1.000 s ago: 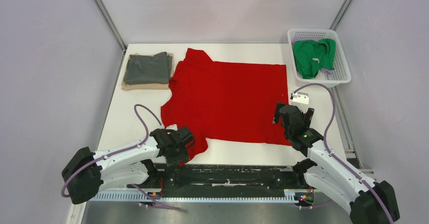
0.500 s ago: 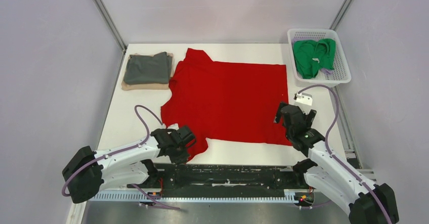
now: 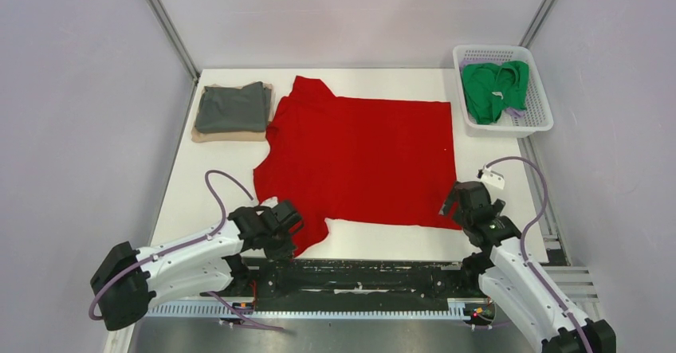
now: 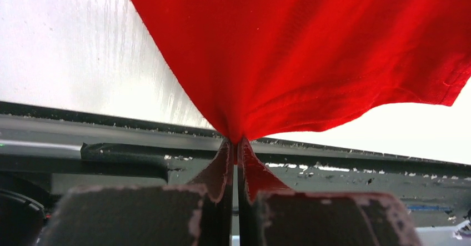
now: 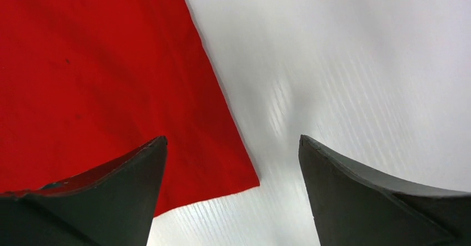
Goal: Fold and stack the t-shirts
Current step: Grab the side of the flattened tshirt closest away from the robot with both arms
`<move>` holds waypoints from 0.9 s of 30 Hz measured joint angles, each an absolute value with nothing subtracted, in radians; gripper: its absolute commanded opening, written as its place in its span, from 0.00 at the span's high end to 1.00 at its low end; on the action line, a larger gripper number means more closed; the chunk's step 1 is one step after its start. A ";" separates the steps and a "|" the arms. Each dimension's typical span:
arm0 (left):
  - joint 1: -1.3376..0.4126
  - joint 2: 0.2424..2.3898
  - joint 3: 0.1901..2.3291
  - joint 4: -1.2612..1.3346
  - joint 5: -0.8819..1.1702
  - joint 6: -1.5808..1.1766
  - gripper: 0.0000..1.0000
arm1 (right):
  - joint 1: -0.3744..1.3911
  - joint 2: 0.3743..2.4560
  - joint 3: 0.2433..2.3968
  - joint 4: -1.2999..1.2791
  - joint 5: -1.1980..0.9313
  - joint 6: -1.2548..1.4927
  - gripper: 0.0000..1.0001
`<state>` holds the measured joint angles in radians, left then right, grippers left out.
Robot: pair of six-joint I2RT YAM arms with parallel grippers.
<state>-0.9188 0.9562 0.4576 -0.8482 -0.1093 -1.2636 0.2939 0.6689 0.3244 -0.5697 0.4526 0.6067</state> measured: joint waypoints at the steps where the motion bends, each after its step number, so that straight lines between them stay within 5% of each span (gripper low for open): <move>1: -0.919 0.948 0.456 -0.853 -0.101 -1.264 0.98 | 0.294 0.655 0.321 -0.583 0.449 0.616 0.14; 20: -0.986 0.891 0.472 -0.998 -0.043 -1.267 0.98 | 0.294 0.648 0.276 -0.643 0.451 0.706 0.33; 27: -0.989 0.886 0.481 -1.001 -0.046 -1.267 0.98 | 0.291 0.652 0.260 -0.636 0.473 0.726 0.53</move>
<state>-0.9890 0.8864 0.4808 -1.0008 -0.0463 -1.2667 0.2913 0.6521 0.2604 -0.6357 0.4732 0.7261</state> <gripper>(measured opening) 0.036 0.560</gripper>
